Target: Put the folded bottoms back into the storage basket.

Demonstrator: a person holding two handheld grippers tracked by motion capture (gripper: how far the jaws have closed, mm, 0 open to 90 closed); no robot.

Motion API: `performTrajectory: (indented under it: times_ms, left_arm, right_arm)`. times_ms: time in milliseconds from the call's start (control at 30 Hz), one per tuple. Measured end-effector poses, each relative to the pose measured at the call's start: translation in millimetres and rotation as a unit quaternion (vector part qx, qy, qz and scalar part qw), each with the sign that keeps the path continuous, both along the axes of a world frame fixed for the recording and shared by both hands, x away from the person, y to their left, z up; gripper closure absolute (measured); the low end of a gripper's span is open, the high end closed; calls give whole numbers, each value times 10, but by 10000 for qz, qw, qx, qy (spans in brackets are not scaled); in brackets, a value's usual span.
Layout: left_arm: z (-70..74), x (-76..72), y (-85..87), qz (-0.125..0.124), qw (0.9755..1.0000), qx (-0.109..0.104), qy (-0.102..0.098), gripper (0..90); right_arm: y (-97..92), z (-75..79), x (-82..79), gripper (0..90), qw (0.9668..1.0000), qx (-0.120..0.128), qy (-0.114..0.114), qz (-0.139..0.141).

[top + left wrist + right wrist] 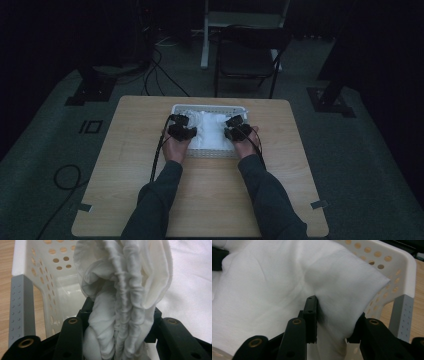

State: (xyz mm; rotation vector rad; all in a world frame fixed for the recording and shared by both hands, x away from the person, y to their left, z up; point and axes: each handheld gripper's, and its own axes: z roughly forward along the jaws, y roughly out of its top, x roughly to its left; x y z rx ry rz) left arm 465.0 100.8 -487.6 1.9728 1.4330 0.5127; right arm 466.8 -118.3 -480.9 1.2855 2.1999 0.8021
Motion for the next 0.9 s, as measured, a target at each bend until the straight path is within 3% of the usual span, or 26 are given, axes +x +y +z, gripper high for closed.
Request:
performTrajectory:
  times_ms: [333, 600, 800, 900]
  left_arm:
    - [1, 18, 25, 136, 9999, -22, 46, 448]
    - [8, 24, 69, 239, 9994, -243, 43, 422]
    - [34, 35, 141, 303, 9985, -461, 40, 384]
    - [77, 17, 181, 310, 9981, -539, -51, 378]
  right_arm:
    - [-27, -25, 21, 603, 9998, 29, 159, -138]
    - [-87, -66, 53, 537, 9990, 131, 368, -213]
    - [-132, -55, 56, 475, 9989, 186, 371, -237]
    - [-178, -13, 52, 457, 9987, 252, 320, -309]
